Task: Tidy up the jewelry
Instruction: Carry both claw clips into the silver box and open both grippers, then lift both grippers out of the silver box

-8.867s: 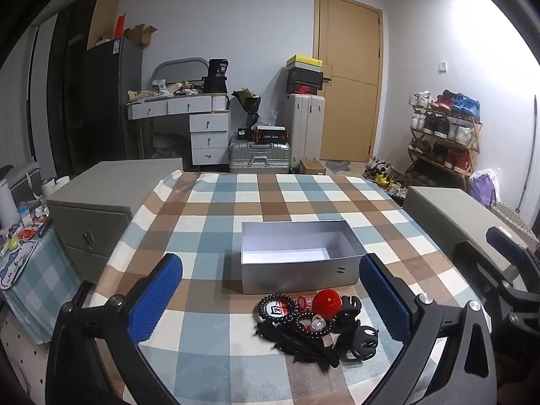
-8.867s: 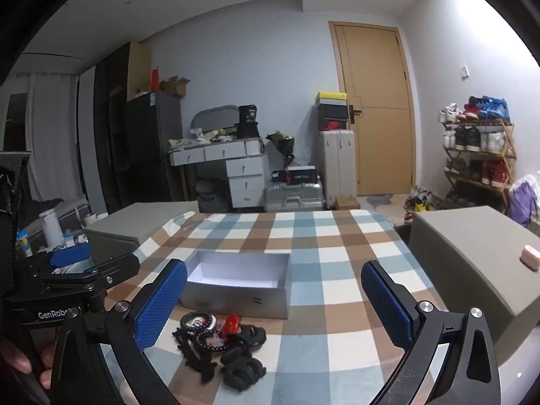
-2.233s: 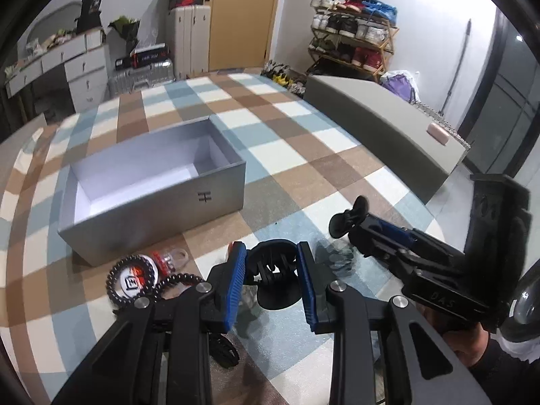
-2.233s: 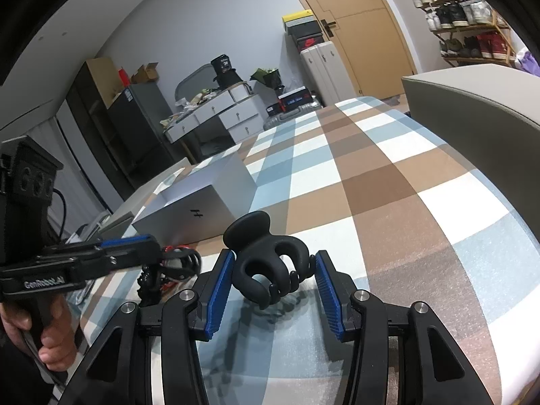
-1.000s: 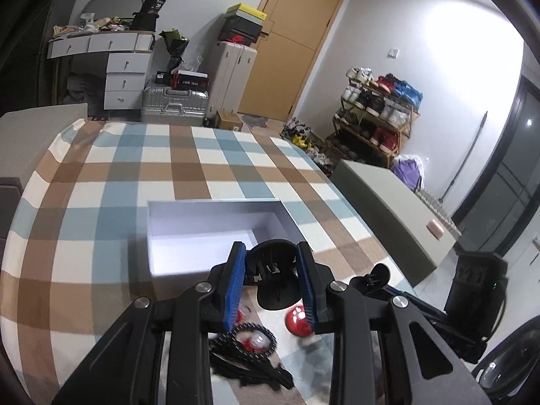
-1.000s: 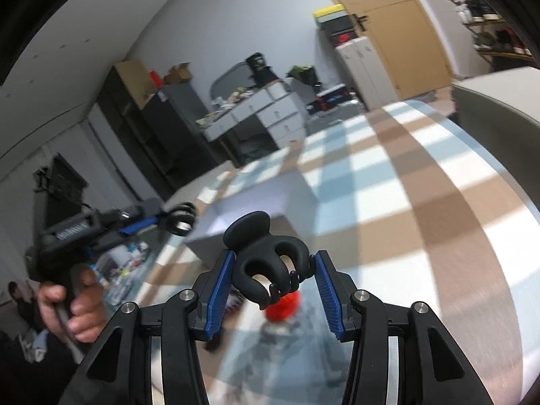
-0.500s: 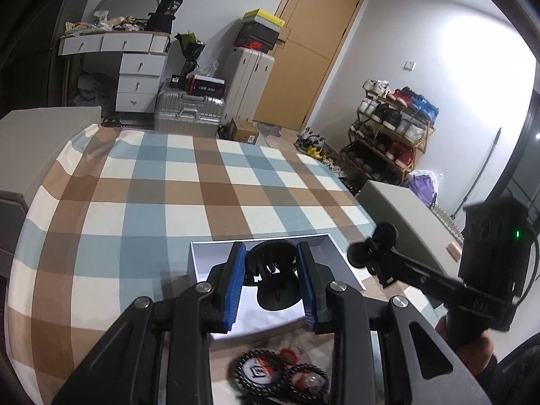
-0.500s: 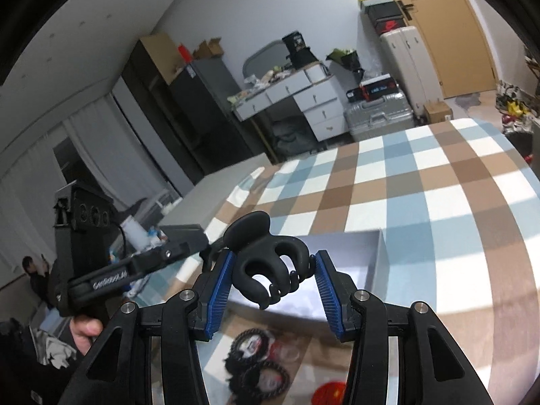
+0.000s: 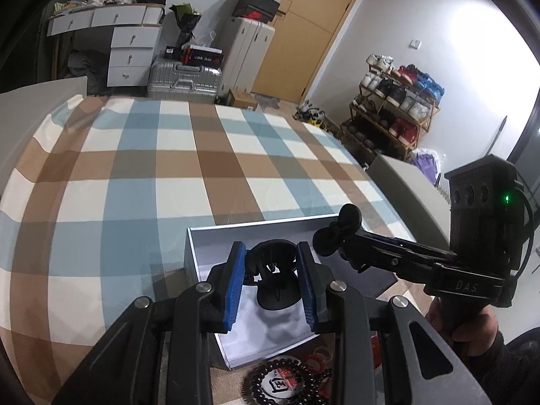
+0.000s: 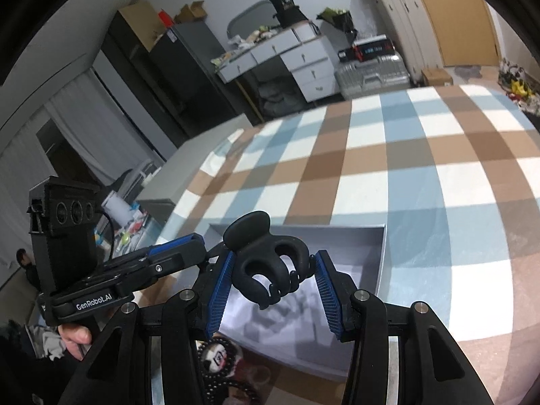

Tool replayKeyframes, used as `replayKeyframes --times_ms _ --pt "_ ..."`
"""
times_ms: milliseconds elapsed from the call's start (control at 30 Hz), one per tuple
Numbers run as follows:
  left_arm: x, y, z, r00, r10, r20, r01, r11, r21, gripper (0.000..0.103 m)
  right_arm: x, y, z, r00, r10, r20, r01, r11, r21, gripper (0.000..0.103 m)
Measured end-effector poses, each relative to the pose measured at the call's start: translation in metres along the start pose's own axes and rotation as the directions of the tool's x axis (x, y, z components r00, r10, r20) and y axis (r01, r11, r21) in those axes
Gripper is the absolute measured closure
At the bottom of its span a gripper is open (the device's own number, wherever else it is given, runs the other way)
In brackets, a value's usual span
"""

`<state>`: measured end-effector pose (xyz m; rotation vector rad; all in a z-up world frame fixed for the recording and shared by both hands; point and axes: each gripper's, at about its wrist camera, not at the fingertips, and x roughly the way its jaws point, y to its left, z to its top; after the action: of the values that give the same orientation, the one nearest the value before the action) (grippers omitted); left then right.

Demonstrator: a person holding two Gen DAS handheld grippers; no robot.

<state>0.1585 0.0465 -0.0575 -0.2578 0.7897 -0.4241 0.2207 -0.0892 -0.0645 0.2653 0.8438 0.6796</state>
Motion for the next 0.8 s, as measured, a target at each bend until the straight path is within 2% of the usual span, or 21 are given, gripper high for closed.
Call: replayKeyframes --times_ms 267,433,467,533,600,633,667,733,800 --pt "0.009 0.005 -0.001 0.999 -0.006 -0.032 0.006 1.000 -0.003 0.078 0.006 0.007 -0.001 0.999 -0.031 -0.020 0.030 0.998 -0.048 0.055" --pt "0.013 0.007 0.002 0.999 -0.019 -0.039 0.019 1.000 -0.013 0.077 0.010 0.012 0.001 0.998 -0.055 -0.012 0.054 0.996 -0.074 0.050" --pt "0.014 0.008 0.003 0.999 -0.029 -0.044 0.029 1.000 -0.012 0.075 0.010 0.013 0.001 0.999 -0.048 -0.009 0.047 0.996 -0.079 0.048" --pt "0.013 0.007 0.004 0.999 -0.029 -0.042 0.029 1.000 -0.002 0.064 0.007 0.014 0.002 1.000 -0.021 0.014 0.022 0.995 -0.094 0.043" --pt "0.009 0.006 0.004 1.000 -0.008 -0.030 0.008 1.000 0.004 0.060 -0.002 0.015 0.001 0.998 -0.019 0.053 0.023 0.996 -0.085 0.038" --pt "0.005 0.004 0.003 1.000 0.005 -0.023 -0.004 1.000 0.006 0.050 -0.008 0.015 0.000 0.997 -0.017 0.075 0.022 0.997 -0.078 0.036" --pt "0.003 0.003 0.002 1.000 0.014 -0.018 -0.014 1.000 0.008 0.045 -0.014 0.016 -0.002 0.995 -0.015 0.095 0.023 0.997 -0.076 0.034" --pt "-0.006 0.000 -0.001 1.000 0.013 0.004 -0.013 1.000 0.017 0.043 -0.025 0.017 -0.006 0.991 -0.026 0.134 0.036 0.997 -0.074 0.025" --pt "-0.011 -0.004 -0.003 0.999 0.028 0.016 -0.028 0.999 0.030 0.042 -0.040 0.022 -0.012 0.984 -0.041 0.176 0.057 0.995 -0.086 0.022"
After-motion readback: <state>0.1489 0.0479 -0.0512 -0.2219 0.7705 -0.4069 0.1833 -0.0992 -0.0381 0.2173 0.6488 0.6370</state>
